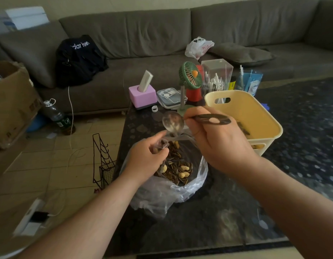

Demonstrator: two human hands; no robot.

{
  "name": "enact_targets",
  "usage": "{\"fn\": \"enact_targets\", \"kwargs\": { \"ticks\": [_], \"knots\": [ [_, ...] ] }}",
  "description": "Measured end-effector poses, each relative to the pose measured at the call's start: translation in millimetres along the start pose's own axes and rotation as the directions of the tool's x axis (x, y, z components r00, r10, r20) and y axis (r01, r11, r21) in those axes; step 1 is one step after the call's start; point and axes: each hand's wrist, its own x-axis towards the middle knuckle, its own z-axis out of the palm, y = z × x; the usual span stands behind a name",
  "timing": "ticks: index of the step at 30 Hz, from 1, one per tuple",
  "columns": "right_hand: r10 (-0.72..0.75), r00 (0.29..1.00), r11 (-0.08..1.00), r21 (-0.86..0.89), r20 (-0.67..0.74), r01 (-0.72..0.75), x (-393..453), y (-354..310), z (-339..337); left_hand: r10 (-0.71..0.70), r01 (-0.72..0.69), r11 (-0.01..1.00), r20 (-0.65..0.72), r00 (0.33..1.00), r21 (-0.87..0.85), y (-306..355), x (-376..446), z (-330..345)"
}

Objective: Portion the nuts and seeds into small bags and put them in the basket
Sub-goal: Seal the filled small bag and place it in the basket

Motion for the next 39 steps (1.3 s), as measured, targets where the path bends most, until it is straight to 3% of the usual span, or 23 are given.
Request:
{"fn": "enact_targets", "kwargs": {
  "ticks": [6,11,15,18,21,26,30,32,35,37,39],
  "knots": [
    [0.100,0.986,0.995,-0.031,0.136,-0.096,-12,17,7,-0.027,0.027,1.000,0.030,0.999,0.004,1,0,-6],
    [-0.006,0.967,1.000,0.003,0.255,0.006,-30,30,9,-0.106,0.099,0.993,-0.101,0.989,-0.072,-3,1,-12],
    [-0.065,0.829,0.980,-0.123,0.555,0.159,-55,41,17,-0.099,0.100,0.995,-0.023,0.995,0.007,-6,-1,-17],
    [-0.018,0.725,0.958,-0.194,0.688,0.209,-71,42,25,-0.133,0.133,0.991,0.045,0.990,0.005,-5,-4,-17],
    [0.030,0.682,0.968,-0.190,0.731,0.162,-81,40,27,-0.130,0.133,0.991,0.069,0.989,-0.034,0,-5,-17],
    [0.050,0.677,0.982,-0.160,0.735,0.102,-91,45,32,-0.174,0.196,0.943,0.104,0.979,-0.268,8,-1,-19],
    [0.070,0.652,0.985,-0.155,0.755,0.074,-90,43,36,-0.139,0.167,0.903,0.097,0.986,-0.396,9,0,-16],
    [0.084,0.723,0.990,-0.140,0.686,0.017,-83,41,36,-0.132,0.145,0.891,0.060,0.989,-0.431,12,1,-15],
    [0.223,0.841,0.971,-0.033,0.493,-0.239,-65,34,36,-0.138,0.135,0.854,0.033,0.990,-0.502,20,1,-16],
    [0.384,0.813,0.876,0.106,0.437,-0.471,-51,27,40,-0.192,0.180,0.769,0.047,0.980,-0.613,24,3,-15],
    [0.468,0.715,0.678,0.308,0.519,-0.667,-40,20,44,-0.209,0.223,0.659,0.111,0.972,-0.718,31,2,-11]
  ]
}}
